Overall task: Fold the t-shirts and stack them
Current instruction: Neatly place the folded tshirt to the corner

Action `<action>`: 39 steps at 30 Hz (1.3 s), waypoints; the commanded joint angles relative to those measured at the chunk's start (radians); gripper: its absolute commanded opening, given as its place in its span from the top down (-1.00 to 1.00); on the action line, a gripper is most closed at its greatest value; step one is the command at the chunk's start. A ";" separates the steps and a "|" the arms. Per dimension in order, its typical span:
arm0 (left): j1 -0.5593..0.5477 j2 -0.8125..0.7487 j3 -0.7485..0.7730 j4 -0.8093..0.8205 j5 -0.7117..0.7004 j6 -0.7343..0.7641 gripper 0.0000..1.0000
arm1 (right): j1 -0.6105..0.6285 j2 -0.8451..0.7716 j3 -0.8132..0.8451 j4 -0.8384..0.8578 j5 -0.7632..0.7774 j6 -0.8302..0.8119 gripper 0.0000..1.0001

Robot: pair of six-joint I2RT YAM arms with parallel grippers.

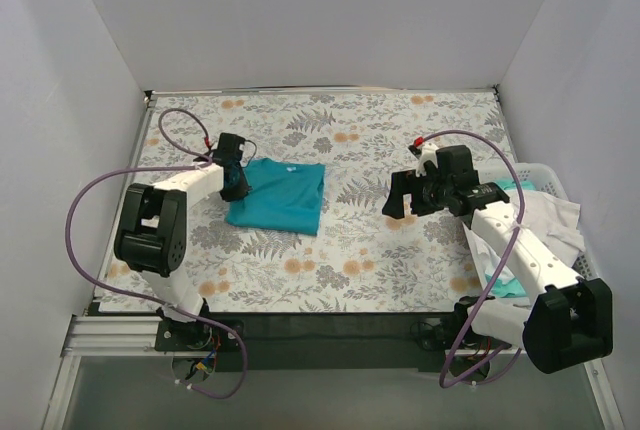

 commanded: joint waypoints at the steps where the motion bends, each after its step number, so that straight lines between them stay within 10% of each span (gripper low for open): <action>1: 0.090 0.034 0.068 -0.013 -0.184 0.135 0.96 | 0.001 -0.017 0.068 -0.038 -0.003 -0.034 -0.61; 15: 0.392 0.201 0.295 0.241 -0.446 0.572 0.86 | 0.001 -0.008 0.116 -0.103 -0.015 -0.034 -0.60; 30: 0.518 0.408 0.533 0.278 -0.496 0.641 0.73 | 0.001 0.090 0.200 -0.100 -0.051 -0.010 -0.60; 39: 0.518 0.281 0.522 0.240 -0.428 0.531 -0.32 | 0.001 0.030 0.194 -0.100 0.009 -0.011 -0.61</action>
